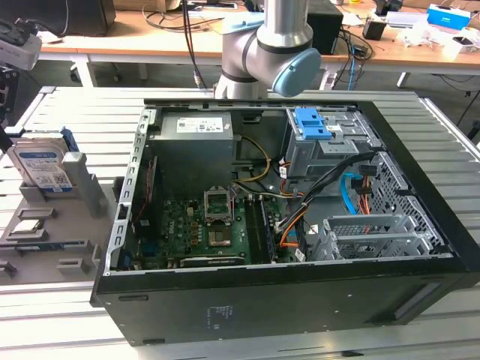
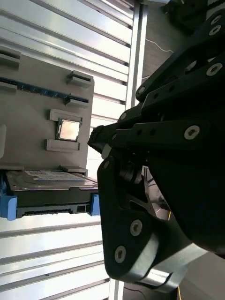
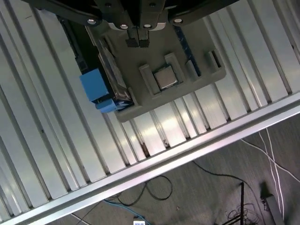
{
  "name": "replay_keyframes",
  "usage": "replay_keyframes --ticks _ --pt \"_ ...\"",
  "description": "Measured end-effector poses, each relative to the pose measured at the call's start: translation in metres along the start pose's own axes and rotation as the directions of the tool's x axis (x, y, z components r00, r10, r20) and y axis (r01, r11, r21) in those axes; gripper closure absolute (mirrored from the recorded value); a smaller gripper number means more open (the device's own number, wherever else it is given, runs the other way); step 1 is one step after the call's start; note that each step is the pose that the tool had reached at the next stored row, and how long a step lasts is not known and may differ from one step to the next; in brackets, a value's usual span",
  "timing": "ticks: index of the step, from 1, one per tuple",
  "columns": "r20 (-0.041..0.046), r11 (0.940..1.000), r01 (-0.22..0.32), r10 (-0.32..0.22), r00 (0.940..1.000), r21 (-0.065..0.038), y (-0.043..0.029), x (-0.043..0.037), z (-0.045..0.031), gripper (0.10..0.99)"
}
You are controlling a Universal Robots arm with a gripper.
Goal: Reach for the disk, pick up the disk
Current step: 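Pick up the disk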
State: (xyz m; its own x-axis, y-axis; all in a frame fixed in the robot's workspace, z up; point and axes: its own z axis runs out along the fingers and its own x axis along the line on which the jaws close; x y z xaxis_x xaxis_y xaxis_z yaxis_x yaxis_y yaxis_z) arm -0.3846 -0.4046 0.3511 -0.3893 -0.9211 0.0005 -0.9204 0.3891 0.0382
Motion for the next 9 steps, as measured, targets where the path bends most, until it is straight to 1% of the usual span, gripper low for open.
replay_keyframes --ticks 2,4,7,9 --pt "-0.0014 0.9994 0.036 -0.036 0.9994 0.000 0.0000 0.0000 0.0000 0.984" --pt "-0.0029 0.9969 0.078 -0.078 0.9969 0.000 0.0000 0.0000 0.0000 0.984" --pt "-0.0046 0.9927 0.121 -0.121 0.9927 0.000 0.0000 0.0000 0.0000 0.984" --pt "-0.0054 0.9903 0.139 -0.139 0.9903 0.000 0.0000 0.0000 0.0000 0.984"
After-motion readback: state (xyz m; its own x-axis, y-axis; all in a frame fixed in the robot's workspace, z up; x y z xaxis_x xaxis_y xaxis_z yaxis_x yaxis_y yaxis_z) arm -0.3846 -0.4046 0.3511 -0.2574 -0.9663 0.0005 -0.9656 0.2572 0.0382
